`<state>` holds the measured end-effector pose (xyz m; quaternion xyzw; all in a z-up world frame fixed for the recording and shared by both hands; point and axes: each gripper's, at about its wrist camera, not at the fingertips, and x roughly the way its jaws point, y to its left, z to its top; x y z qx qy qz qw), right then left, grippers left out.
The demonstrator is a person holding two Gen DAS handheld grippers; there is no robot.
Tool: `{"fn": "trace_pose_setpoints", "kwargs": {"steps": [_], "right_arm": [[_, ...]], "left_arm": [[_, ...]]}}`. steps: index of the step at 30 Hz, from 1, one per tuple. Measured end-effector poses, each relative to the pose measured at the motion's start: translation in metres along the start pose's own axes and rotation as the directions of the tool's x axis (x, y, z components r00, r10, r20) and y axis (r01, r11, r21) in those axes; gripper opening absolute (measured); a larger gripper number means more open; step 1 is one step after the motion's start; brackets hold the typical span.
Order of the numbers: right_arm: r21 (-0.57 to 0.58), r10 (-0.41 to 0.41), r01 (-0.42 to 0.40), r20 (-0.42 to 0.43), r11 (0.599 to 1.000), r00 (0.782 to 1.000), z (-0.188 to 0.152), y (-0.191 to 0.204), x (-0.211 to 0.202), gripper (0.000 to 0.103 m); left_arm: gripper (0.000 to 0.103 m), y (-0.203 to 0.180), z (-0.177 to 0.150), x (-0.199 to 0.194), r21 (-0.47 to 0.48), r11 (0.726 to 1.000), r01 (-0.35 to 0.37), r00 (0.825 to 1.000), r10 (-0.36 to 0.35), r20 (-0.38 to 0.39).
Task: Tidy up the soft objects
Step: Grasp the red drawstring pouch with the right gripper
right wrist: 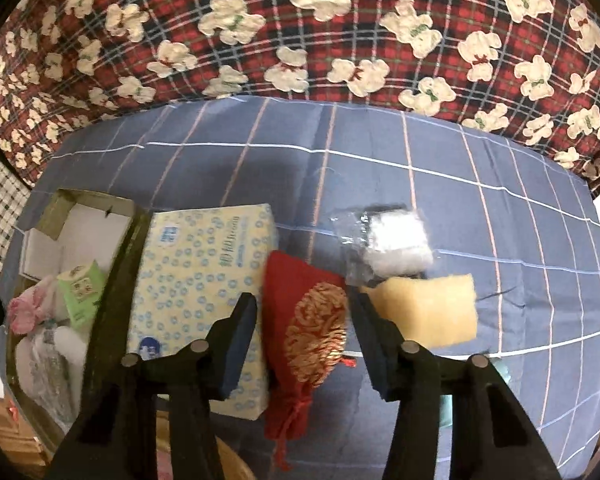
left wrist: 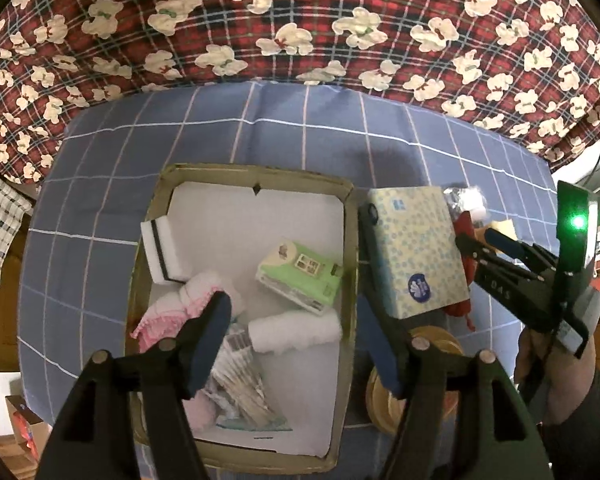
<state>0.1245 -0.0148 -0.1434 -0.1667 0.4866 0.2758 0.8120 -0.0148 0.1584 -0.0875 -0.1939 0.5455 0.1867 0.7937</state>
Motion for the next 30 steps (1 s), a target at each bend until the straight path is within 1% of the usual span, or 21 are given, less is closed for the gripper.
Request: {"fn": "trace_pose_setpoints", "kwargs": {"steps": [1, 4, 6, 7, 8, 9, 10, 13, 16, 20, 23, 27, 30], "right_arm": [[0.001, -0.006, 0.006, -0.002, 1.000, 1.000, -0.001, -0.001, 0.001, 0.044], [-0.003, -0.025, 0.025, -0.014, 1.000, 1.000, -0.001, -0.004, 0.007, 0.044], [-0.015, -0.021, 0.020, -0.043, 1.000, 0.999, -0.001, -0.003, 0.014, 0.044], [-0.024, -0.017, 0.016, -0.056, 1.000, 0.998, -0.002, -0.002, 0.018, 0.039], [-0.028, -0.018, 0.017, -0.051, 0.999, 0.999, -0.004, -0.001, 0.019, 0.031], [-0.036, -0.019, 0.017, -0.049, 0.999, 0.999, -0.006, -0.001, 0.020, 0.017], [-0.040, -0.011, 0.009, -0.051, 0.999, 0.999, -0.006, -0.001, 0.021, 0.014], [-0.047, 0.018, -0.020, -0.040, 0.999, 0.999, -0.006, -0.002, 0.016, 0.013], [-0.035, 0.050, -0.051, -0.007, 0.998, 0.999, -0.008, -0.006, 0.001, 0.012], [0.011, 0.105, -0.106, 0.036, 0.994, 0.994, -0.014, -0.020, -0.031, 0.012], [0.049, 0.161, -0.163, 0.055, 0.985, 0.985, -0.023, -0.033, -0.053, 0.012], [0.094, 0.155, -0.163, 0.085, 0.982, 0.984, -0.037, -0.053, -0.075, 0.012], [0.156, 0.137, -0.150, 0.093, 0.976, 0.986, -0.049, -0.077, -0.088, 0.012]], "left_arm": [[0.066, 0.000, -0.001, 0.000, -0.002, 1.000, -0.002, 1.000, 0.002, 0.000], [0.066, -0.001, -0.002, 0.000, -0.007, 1.000, -0.005, 1.000, 0.005, -0.001], [0.066, -0.002, -0.002, -0.001, -0.005, 1.000, -0.007, 1.000, 0.007, -0.002], [0.066, -0.003, -0.002, -0.001, -0.003, 1.000, -0.009, 1.000, 0.009, -0.002], [0.066, -0.004, -0.002, -0.001, -0.001, 1.000, -0.010, 1.000, 0.010, -0.002], [0.066, -0.006, -0.002, -0.001, 0.002, 1.000, -0.008, 1.000, 0.008, -0.003], [0.066, -0.008, -0.002, 0.000, 0.004, 1.000, -0.006, 1.000, 0.006, -0.003], [0.066, -0.015, -0.001, 0.000, 0.020, 1.000, 0.000, 1.000, 0.000, -0.003], [0.066, -0.028, 0.001, 0.002, 0.044, 0.999, 0.015, 1.000, -0.015, -0.005], [0.066, -0.055, 0.003, 0.007, 0.095, 0.994, 0.050, 0.999, -0.049, -0.016], [0.066, -0.082, 0.003, 0.012, 0.143, 0.986, 0.083, 0.996, -0.079, -0.034], [0.066, -0.118, 0.004, 0.016, 0.213, 0.970, 0.120, 0.993, -0.112, -0.049], [0.066, -0.143, 0.004, 0.022, 0.258, 0.955, 0.146, 0.989, -0.133, -0.065]]}}
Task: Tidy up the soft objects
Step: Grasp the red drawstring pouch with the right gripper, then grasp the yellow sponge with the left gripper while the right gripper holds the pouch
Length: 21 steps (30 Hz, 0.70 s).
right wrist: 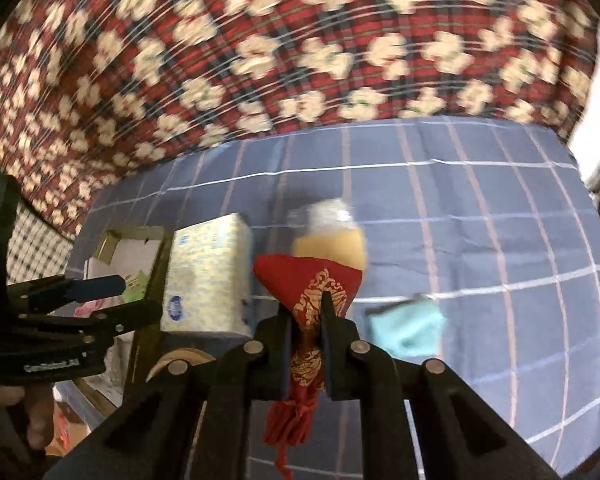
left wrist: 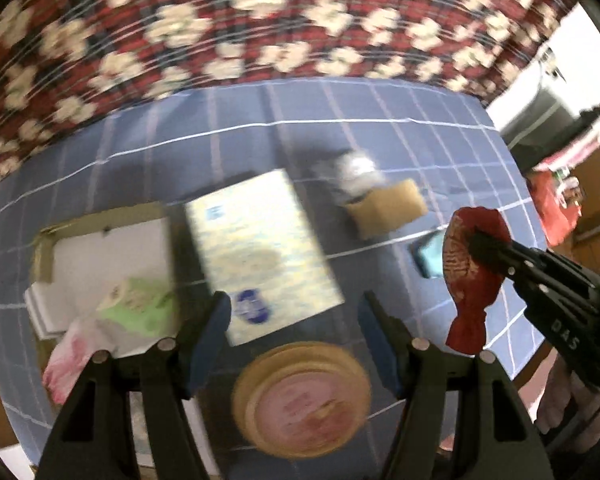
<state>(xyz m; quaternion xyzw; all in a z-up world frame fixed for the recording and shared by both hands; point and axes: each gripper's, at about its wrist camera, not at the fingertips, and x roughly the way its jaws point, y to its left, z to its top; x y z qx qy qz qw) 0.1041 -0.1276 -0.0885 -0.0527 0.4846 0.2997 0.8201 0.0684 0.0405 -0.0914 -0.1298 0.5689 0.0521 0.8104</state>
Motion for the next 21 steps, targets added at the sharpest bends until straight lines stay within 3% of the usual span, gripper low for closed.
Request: {"fn": "trace_pose_setpoints", "kwargs": {"steps": [11, 21], "right_arm": [[0.124, -0.080, 0.079, -0.001, 0.989, 0.997, -0.030, -0.066, -0.032, 0.012], [0.188, -0.121, 0.119, 0.004, 0.975, 0.993, -0.040, -0.101, -0.040, 0.012]], "left_arm": [[0.066, -0.068, 0.030, 0.038, 0.127, 0.991, 0.051, 0.998, -0.048, -0.030], [0.066, -0.088, 0.054, 0.070, 0.169, 0.986, -0.004, 0.999, 0.011, -0.046]]}}
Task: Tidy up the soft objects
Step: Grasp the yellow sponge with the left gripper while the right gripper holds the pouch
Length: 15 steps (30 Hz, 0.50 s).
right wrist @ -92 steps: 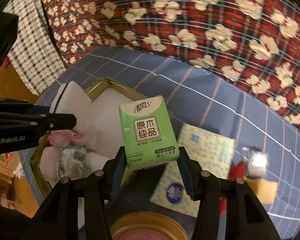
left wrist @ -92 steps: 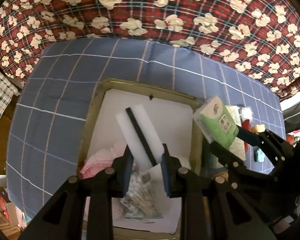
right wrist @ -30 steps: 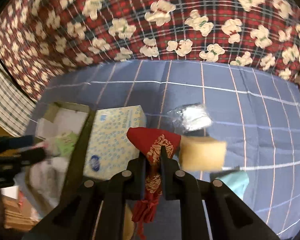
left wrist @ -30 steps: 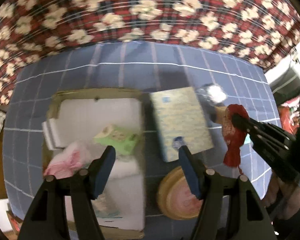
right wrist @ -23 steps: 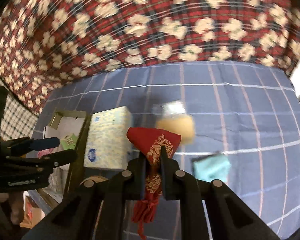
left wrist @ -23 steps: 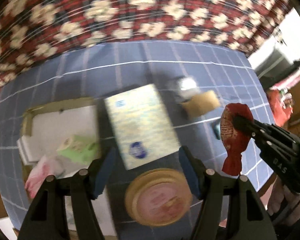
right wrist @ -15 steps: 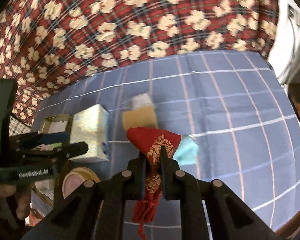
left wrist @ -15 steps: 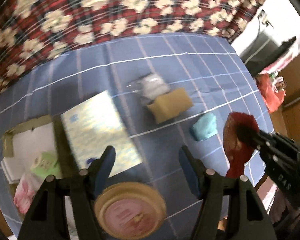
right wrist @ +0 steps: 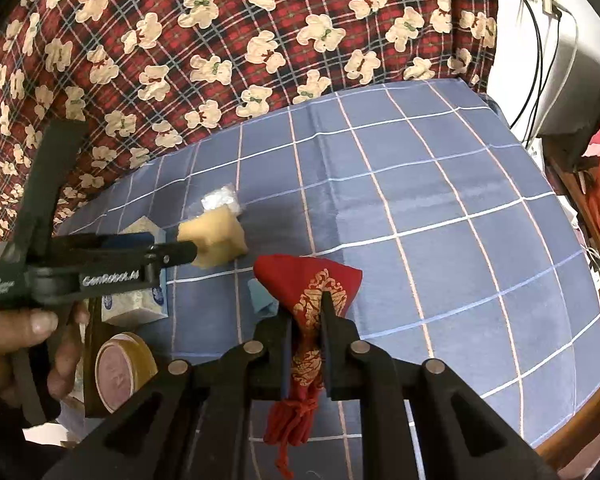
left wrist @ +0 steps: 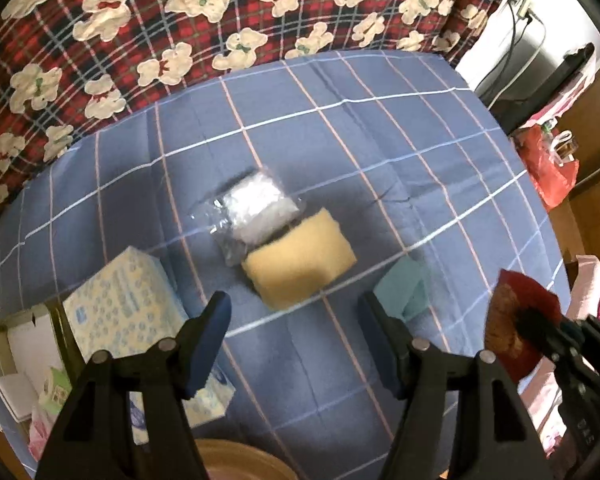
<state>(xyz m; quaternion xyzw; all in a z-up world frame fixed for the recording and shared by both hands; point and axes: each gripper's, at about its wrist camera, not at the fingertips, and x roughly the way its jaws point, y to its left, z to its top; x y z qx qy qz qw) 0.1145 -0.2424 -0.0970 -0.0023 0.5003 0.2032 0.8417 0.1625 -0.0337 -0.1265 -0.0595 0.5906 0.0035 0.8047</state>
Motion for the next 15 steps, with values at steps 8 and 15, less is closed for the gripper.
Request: {"fn": "trace_pose_setpoints", "kwargs": {"steps": [8, 15], "right_arm": [[0.016, -0.011, 0.011, -0.020, 1.000, 1.000, -0.005, -0.006, 0.004, 0.013], [0.016, -0.024, 0.024, -0.030, 1.000, 0.999, -0.008, -0.005, 0.003, 0.012]], "left_arm": [[0.069, -0.008, 0.012, 0.018, 0.026, 1.000, 0.004, 1.000, -0.003, -0.020], [0.061, -0.015, 0.015, 0.033, 0.075, 0.997, -0.029, 0.999, 0.031, -0.024]]}}
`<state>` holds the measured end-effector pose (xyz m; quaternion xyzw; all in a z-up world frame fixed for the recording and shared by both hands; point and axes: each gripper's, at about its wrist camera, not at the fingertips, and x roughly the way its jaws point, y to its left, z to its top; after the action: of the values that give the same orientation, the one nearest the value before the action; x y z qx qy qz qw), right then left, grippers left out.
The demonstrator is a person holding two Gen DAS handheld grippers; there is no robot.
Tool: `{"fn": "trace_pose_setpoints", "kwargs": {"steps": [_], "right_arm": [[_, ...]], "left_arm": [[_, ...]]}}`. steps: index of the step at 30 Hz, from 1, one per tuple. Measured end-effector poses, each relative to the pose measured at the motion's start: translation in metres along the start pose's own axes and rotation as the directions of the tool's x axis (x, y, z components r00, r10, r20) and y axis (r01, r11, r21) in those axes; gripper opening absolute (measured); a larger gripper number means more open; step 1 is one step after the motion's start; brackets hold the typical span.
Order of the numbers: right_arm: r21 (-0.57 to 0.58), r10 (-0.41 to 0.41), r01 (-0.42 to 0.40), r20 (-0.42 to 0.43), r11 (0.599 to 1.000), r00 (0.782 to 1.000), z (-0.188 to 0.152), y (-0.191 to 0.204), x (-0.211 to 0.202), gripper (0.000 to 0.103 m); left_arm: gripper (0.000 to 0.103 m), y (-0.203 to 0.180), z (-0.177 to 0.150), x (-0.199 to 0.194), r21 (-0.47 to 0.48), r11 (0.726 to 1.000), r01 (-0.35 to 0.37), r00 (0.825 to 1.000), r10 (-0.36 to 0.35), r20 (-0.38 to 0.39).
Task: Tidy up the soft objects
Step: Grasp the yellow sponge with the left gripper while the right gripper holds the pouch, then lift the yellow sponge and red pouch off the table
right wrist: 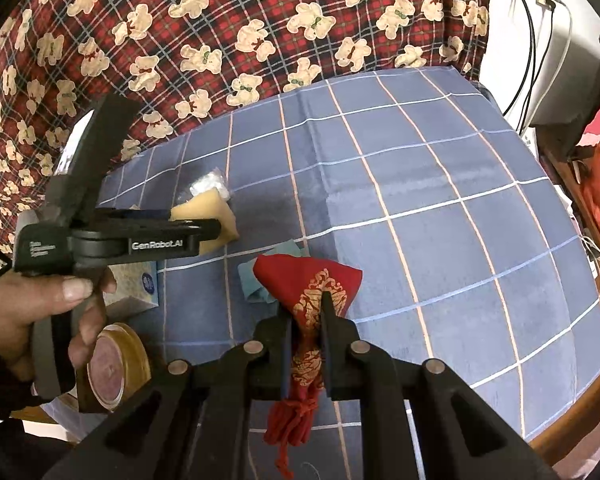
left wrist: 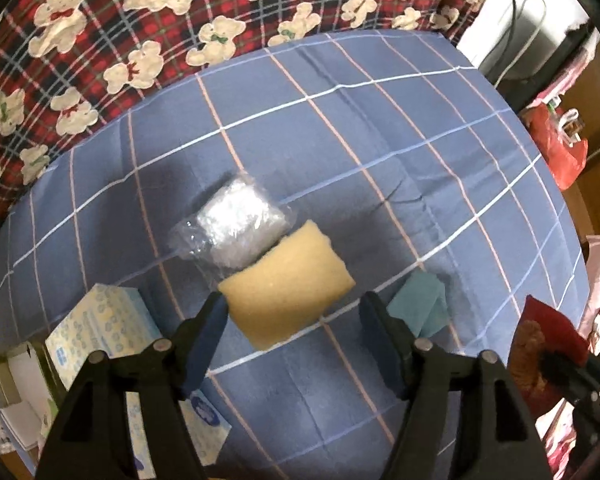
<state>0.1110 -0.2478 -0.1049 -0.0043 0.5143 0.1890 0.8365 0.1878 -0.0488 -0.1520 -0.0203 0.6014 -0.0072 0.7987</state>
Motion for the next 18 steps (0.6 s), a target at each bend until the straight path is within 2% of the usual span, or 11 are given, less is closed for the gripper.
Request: {"fn": "trace_pose_setpoints", "kwargs": {"steps": [1, 3, 4, 7, 18], "right_arm": [[-0.001, -0.002, 0.002, 0.000, 1.000, 1.000, 0.000, 0.000, 0.000, 0.013], [-0.001, -0.007, 0.007, 0.000, 1.000, 1.000, -0.001, 0.001, -0.001, 0.013], [0.002, -0.009, 0.009, 0.001, 1.000, 1.000, -0.001, 0.000, -0.002, 0.013], [0.008, -0.014, 0.014, 0.005, 1.000, 1.000, 0.000, 0.001, -0.002, 0.013], [-0.015, -0.006, 0.007, 0.019, 1.000, 1.000, 0.005, 0.015, -0.003, 0.013]], "left_arm": [[0.044, -0.001, 0.000, -0.001, 0.011, 1.000, -0.003, 1.000, 0.003, 0.004], [0.037, 0.000, -0.001, -0.003, 0.031, 1.000, -0.005, 1.000, 0.005, 0.008], [0.033, 0.001, -0.002, -0.004, 0.026, 0.999, 0.024, 1.000, -0.024, 0.005], [0.028, 0.004, -0.006, -0.007, 0.013, 0.999, 0.048, 0.999, -0.048, 0.003], [0.027, 0.008, -0.028, -0.046, -0.019, 0.992, 0.123, 0.992, -0.122, 0.044]]}}
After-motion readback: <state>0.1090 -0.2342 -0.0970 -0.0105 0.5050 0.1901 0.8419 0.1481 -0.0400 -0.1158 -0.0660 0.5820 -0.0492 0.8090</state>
